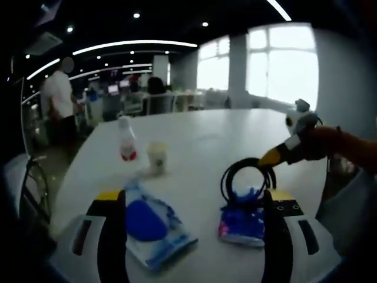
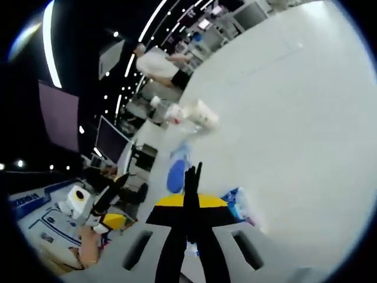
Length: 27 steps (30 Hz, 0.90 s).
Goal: Arrange the tabletop items into an orderly group along one side of the table until the central work area is clear of visible clutter.
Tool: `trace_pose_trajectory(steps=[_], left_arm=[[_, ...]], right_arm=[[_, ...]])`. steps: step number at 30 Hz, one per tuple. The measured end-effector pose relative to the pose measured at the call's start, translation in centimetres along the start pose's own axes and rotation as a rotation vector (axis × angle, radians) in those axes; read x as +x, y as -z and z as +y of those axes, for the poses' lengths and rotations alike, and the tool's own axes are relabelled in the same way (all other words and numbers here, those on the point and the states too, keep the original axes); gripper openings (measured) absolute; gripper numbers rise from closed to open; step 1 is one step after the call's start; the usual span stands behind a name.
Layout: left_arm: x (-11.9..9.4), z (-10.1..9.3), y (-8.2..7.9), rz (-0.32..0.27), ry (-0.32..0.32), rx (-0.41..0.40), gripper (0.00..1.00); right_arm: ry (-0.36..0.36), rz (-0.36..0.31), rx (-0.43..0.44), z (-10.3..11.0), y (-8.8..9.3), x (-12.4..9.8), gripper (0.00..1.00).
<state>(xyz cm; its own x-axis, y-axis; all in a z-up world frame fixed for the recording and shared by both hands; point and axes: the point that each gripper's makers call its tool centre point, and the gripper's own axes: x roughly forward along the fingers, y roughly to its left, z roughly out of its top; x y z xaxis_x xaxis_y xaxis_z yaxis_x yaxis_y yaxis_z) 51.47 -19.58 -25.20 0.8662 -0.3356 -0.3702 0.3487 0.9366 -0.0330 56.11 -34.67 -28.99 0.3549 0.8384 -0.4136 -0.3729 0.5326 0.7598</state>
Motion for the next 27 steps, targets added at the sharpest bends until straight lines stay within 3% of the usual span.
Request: trace_pose_trajectory(steps=[7, 27], left_arm=[[0.0, -0.1, 0.0, -0.001, 0.001, 0.002, 0.93], [-0.1, 0.4, 0.1, 0.007, -0.003, 0.01, 0.93]], right_arm=[[-0.01, -0.051, 0.002, 0.4, -1.7, -1.4, 0.03], [0.069, -0.121, 0.009, -2.7, -6.7, -4.0, 0.04]])
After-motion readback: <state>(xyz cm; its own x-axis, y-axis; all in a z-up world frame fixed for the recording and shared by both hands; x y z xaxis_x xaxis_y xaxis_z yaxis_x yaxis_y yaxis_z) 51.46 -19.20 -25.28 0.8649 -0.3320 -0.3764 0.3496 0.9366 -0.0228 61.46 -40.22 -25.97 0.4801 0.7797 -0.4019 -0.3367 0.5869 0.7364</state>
